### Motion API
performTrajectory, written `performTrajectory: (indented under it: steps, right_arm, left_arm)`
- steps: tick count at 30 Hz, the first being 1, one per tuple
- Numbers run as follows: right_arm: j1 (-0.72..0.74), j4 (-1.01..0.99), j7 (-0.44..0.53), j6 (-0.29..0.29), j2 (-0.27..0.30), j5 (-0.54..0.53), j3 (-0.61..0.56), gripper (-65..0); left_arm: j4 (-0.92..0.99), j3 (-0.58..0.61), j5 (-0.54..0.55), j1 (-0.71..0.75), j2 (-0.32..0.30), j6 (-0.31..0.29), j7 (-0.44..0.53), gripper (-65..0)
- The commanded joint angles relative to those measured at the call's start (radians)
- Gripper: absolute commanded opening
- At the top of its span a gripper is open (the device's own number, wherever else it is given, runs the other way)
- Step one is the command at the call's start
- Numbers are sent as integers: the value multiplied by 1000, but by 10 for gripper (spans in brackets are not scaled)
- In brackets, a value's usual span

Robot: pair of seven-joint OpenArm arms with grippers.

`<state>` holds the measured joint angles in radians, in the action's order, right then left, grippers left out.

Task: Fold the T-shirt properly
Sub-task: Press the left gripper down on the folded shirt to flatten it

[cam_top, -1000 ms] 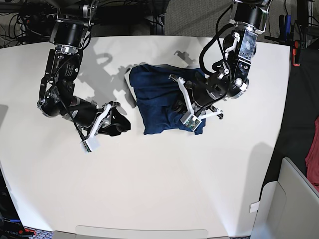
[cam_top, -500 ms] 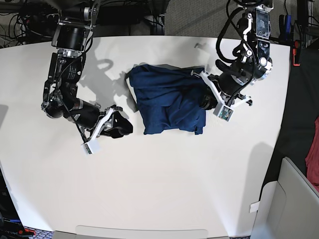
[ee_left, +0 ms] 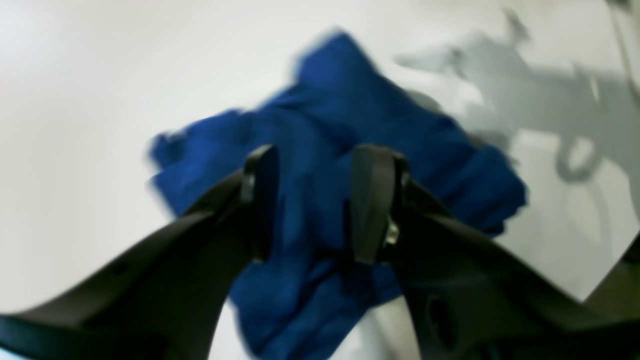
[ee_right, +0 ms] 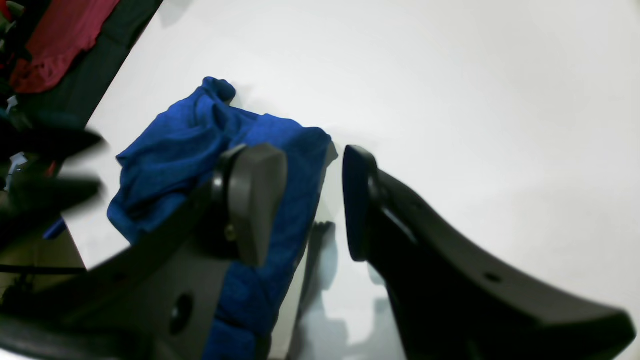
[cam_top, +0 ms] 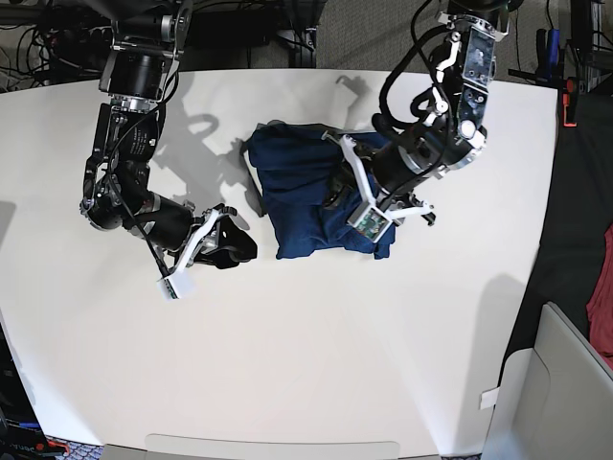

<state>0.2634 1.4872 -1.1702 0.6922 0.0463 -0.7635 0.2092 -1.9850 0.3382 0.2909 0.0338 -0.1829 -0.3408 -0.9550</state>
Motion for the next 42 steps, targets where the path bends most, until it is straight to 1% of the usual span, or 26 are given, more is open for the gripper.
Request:
performTrajectory:
  steps: [1, 4, 6, 12, 14, 23, 29, 32, 38, 42]
  right_arm:
    - [24, 17, 23, 6, 2, -29, 5, -411]
    - [24, 17, 22, 6, 4, -32, 5, -411]
    - [24, 17, 22, 6, 5, -34, 5, -411]
    - [24, 19, 20, 6, 5, -34, 5, -411]
    - [24, 19, 20, 6, 4, -34, 5, -411]
    - [26, 19, 20, 6, 4, -34, 5, -411]
    - [24, 19, 20, 6, 4, -35, 5, -411]
    - [24, 19, 20, 6, 5, -35, 5, -411]
    - [24, 19, 20, 6, 5, -35, 5, -411]
    - [24, 19, 20, 6, 5, -35, 5, -411]
  left_arm:
    - [-4, 31, -22, -19, -4, 3, 31, -414]
    - [11, 101, -103, -30, -4, 3, 38, -415]
    - [19, 132, -147, -39, -4, 3, 63, -415]
    - [42, 143, -213, -39, -5, 4, 104, -416]
    - [42, 143, -235, -39, -5, 15, 110, -416]
    - [88, 143, -249, -41, -5, 19, 115, -417]
    - [126, 143, -250, -42, -5, 19, 152, -417]
    - [149, 143, -250, -64, -5, 19, 149, -449]
    - [166, 138, -250, -67, -5, 19, 138, -571]
    - [146, 135, -261, -59, -8, 19, 136, -596]
